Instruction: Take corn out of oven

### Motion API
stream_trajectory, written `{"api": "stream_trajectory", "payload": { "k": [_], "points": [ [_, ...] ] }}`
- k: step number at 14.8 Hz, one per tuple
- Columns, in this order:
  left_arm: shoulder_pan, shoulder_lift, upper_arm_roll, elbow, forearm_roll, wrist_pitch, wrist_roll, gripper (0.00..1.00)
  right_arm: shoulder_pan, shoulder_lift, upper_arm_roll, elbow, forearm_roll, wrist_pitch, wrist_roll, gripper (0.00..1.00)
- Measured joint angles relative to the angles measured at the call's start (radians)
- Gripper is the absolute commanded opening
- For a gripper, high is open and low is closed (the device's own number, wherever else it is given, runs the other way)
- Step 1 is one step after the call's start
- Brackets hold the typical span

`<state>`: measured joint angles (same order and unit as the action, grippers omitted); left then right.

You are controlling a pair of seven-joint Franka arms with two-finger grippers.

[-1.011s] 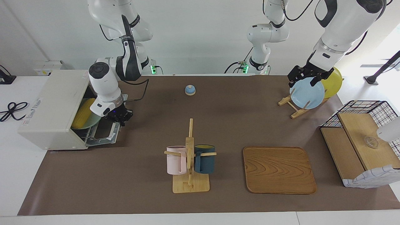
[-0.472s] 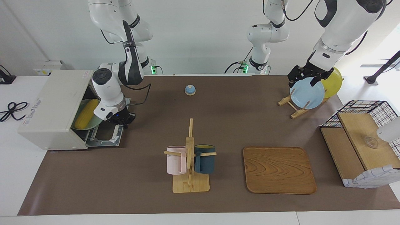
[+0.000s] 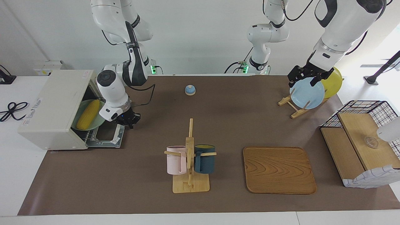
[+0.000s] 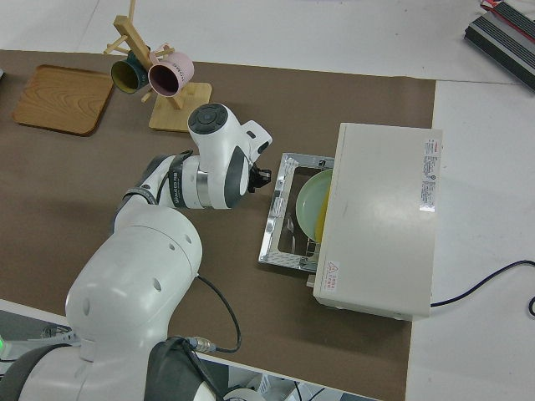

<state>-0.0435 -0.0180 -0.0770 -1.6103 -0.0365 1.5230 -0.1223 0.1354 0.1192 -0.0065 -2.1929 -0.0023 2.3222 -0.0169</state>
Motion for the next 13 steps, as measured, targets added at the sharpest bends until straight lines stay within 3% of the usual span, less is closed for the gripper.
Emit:
{"api": "stream_trajectory", "payload": {
  "k": [2, 5, 8, 13],
  "points": [
    [0.000, 0.000, 0.000, 0.000, 0.000, 0.000, 0.000, 1.00, 0.002, -0.006, -0.001, 0.063, 0.000, -0.098, 0.005, 0.00],
    [0.000, 0.000, 0.000, 0.000, 0.000, 0.000, 0.000, 1.00, -0.015, -0.037, -0.014, 0.104, 0.000, -0.211, 0.005, 0.49],
    [0.000, 0.000, 0.000, 0.000, 0.000, 0.000, 0.000, 1.00, -0.079, -0.069, -0.019, 0.103, -0.003, -0.305, 0.006, 0.51],
    [0.000, 0.000, 0.000, 0.000, 0.000, 0.000, 0.000, 1.00, -0.198, -0.085, -0.023, 0.098, -0.038, -0.351, 0.005, 0.50]
  ]
}}
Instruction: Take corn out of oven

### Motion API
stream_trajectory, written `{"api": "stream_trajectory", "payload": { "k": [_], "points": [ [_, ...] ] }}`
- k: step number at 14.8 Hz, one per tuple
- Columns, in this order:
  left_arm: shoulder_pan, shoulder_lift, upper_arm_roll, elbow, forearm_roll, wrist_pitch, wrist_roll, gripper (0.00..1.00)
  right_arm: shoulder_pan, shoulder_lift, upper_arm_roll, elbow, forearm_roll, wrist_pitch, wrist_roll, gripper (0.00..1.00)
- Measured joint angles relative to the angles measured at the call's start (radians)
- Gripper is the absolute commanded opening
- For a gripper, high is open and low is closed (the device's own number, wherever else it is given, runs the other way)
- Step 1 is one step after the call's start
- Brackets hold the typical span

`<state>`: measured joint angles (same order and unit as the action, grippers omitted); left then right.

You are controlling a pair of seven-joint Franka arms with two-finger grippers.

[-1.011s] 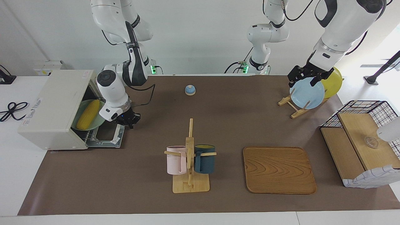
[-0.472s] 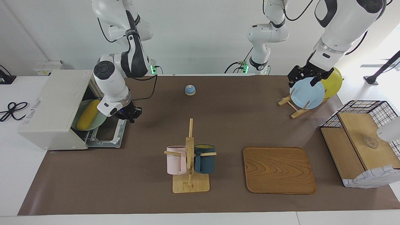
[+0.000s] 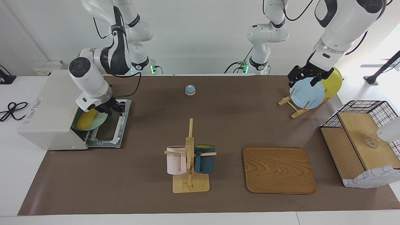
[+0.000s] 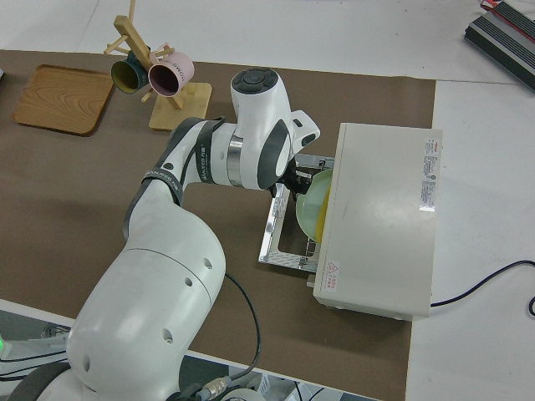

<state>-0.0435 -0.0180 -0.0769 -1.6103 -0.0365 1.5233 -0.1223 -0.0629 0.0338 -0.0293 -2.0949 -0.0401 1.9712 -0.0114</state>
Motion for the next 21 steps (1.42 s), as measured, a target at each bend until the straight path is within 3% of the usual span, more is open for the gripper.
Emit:
{"api": "stream_trajectory", "payload": {
  "k": [9, 10, 12, 13, 18, 21],
  "points": [
    [0.000, 0.000, 0.000, 0.000, 0.000, 0.000, 0.000, 1.00, -0.014, -0.022, -0.001, -0.096, -0.030, 0.078, -0.012, 0.36],
    [0.000, 0.000, 0.000, 0.000, 0.000, 0.000, 0.000, 1.00, -0.016, -0.028, -0.001, -0.106, -0.036, 0.080, -0.014, 0.31],
    [0.000, 0.000, 0.000, 0.000, 0.000, 0.000, 0.000, 1.00, -0.023, -0.038, -0.001, -0.124, -0.041, 0.086, -0.019, 0.07],
    [0.000, 0.000, 0.000, 0.000, 0.000, 0.001, 0.000, 1.00, -0.024, -0.042, -0.001, -0.132, -0.045, 0.089, -0.019, 0.00],
    [0.000, 0.000, 0.001, 0.000, 0.000, 0.001, 0.000, 1.00, -0.008, -0.060, 0.012, -0.142, -0.127, 0.078, -0.024, 0.00],
    [0.000, 0.000, 0.001, 0.000, 0.000, 0.001, 0.000, 1.00, 0.060, -0.061, 0.013, -0.111, -0.147, 0.030, -0.021, 0.00]
  ]
}}
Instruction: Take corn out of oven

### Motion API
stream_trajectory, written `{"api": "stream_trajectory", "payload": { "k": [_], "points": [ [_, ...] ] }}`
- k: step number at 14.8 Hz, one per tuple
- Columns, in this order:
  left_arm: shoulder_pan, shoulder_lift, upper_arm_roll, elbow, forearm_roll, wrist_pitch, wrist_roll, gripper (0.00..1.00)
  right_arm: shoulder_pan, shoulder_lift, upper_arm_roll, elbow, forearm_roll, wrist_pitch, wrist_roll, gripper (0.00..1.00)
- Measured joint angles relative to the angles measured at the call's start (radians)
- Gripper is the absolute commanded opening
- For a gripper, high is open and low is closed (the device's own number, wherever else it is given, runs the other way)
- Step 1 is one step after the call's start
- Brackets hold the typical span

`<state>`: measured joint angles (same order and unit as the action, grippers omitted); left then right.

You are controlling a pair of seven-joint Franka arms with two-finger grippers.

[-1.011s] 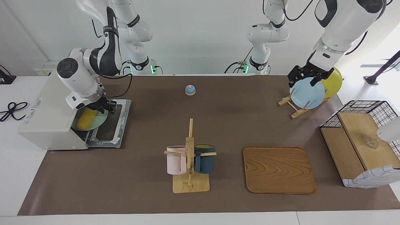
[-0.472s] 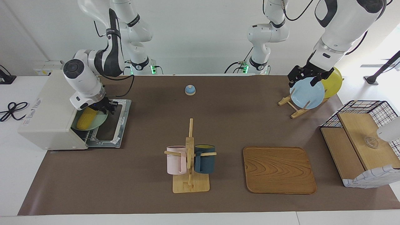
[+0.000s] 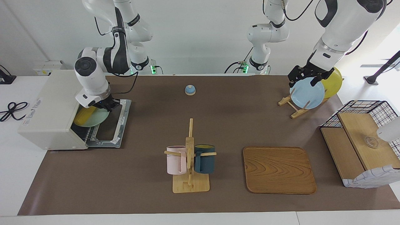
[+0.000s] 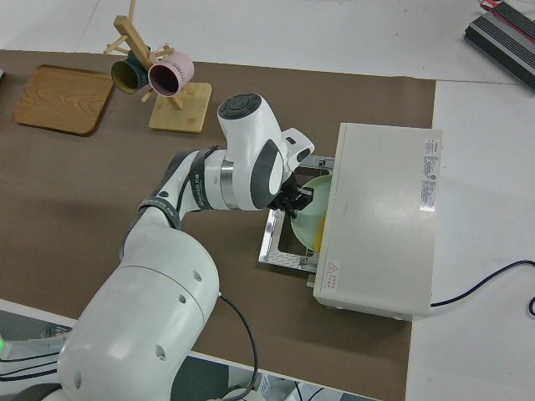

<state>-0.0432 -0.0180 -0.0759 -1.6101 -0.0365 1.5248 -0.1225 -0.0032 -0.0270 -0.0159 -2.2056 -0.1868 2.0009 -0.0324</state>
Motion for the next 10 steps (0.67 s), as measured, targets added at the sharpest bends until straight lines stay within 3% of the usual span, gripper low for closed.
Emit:
{"api": "stream_trajectory", "payload": {
  "k": [5, 10],
  "points": [
    [0.008, 0.000, 0.001, 0.000, 0.000, 0.012, 0.000, 1.00, 0.218, 0.015, 0.007, 0.144, -0.001, -0.169, 0.210, 0.00],
    [0.012, 0.000, 0.001, -0.001, 0.000, 0.040, 0.000, 1.00, 0.471, 0.099, 0.014, 0.253, 0.039, -0.182, 0.534, 0.00]
  ]
}}
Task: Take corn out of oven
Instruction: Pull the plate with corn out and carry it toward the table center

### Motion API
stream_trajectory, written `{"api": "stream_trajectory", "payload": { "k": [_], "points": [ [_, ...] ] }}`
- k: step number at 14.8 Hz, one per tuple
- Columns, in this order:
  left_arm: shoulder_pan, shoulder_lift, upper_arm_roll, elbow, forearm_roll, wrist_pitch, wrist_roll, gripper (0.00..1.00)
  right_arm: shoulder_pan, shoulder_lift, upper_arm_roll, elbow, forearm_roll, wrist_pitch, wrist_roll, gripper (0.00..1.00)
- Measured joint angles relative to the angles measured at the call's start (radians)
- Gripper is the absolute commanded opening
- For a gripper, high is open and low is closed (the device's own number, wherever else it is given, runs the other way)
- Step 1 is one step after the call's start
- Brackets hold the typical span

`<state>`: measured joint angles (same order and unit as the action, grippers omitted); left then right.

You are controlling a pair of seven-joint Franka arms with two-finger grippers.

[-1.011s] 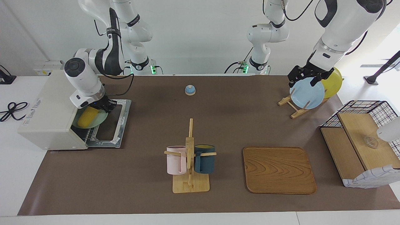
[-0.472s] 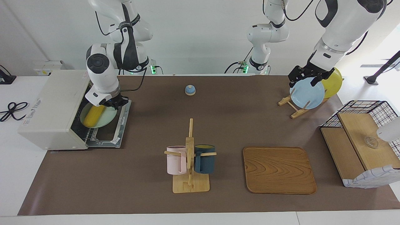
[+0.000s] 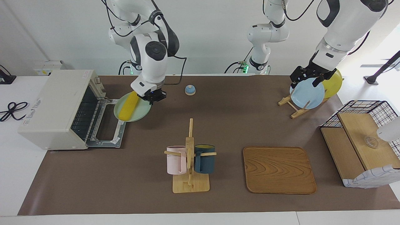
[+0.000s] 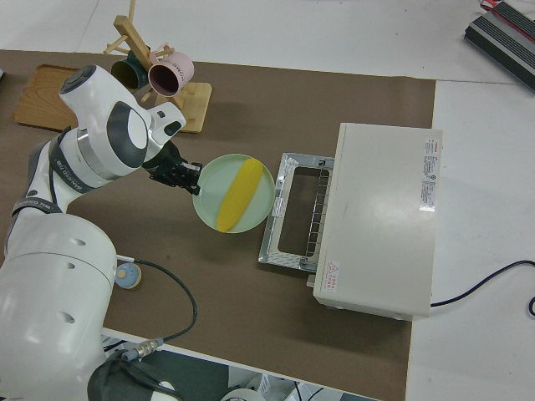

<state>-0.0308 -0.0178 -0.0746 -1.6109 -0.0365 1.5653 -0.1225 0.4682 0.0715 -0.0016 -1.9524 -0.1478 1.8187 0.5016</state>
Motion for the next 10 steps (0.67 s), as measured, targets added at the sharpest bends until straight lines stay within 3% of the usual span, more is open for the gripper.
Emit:
{"api": "stream_trajectory", "payload": {
  "k": [6, 10],
  "points": [
    [0.006, -0.002, 0.001, -0.054, 0.000, 0.118, 0.012, 1.00, 0.228, 0.301, 0.006, 0.301, 0.049, 0.030, 0.352, 0.00],
    [0.021, -0.002, 0.001, -0.087, 0.000, 0.154, 0.053, 1.00, 0.241, 0.398, 0.007, 0.342, 0.078, 0.142, 0.377, 0.00]
  ]
}}
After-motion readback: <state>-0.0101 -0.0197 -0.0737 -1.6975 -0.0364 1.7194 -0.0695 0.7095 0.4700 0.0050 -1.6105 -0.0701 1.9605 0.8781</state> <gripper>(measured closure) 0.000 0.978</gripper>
